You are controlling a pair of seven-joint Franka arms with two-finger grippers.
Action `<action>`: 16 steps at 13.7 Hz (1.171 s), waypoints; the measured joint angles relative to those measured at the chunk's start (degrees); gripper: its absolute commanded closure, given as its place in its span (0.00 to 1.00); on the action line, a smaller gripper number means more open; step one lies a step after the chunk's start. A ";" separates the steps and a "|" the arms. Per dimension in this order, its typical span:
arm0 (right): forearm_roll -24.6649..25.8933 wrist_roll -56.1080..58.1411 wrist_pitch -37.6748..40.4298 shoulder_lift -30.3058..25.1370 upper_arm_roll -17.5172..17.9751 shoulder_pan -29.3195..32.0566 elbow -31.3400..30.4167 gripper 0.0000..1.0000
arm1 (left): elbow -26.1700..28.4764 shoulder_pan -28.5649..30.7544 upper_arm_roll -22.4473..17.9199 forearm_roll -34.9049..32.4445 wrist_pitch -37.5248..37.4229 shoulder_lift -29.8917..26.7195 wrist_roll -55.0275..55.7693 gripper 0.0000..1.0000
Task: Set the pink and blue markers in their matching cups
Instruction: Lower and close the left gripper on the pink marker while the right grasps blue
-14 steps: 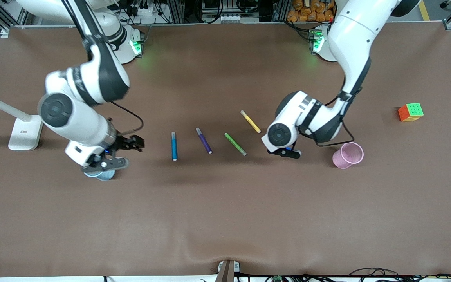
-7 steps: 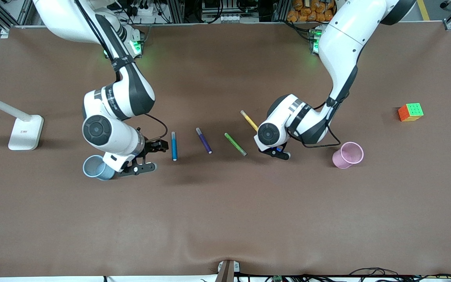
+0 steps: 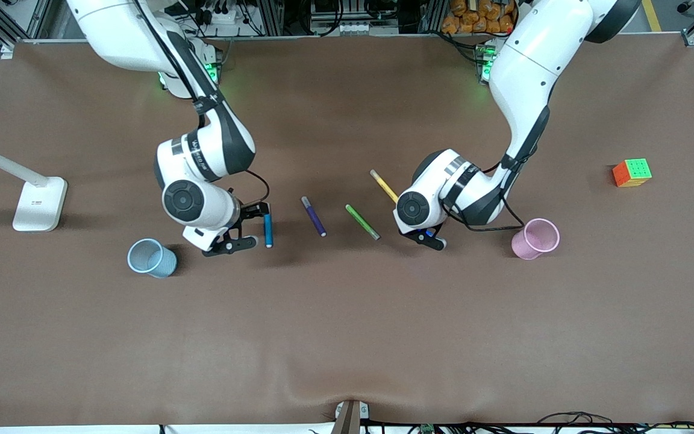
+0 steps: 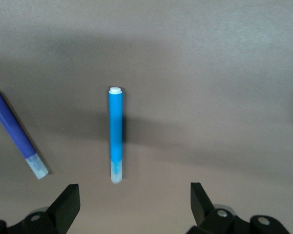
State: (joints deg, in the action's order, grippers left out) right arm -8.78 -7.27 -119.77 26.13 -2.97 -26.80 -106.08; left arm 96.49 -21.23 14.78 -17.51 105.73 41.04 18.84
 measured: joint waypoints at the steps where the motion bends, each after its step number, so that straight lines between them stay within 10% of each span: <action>1: 0.00 0.00 -2.16 0.00 0.00 -0.48 -1.16 0.00 | 0.00 -0.01 0.01 0.00 0.01 0.01 0.00 0.44; 11: 0.00 0.00 -30.54 -0.32 -0.02 -5.54 -16.82 0.00 | -0.08 -0.35 0.10 0.00 0.90 0.72 -0.03 0.60; 16: 0.00 0.00 -29.93 -0.33 -0.03 -6.42 -17.39 0.00 | -0.22 -0.46 0.19 0.00 1.47 0.79 -0.03 1.00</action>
State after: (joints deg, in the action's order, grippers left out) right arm -8.78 -7.27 -149.70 25.80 -3.00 -33.22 -123.47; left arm 96.27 -21.68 14.97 -17.51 107.20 41.83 18.80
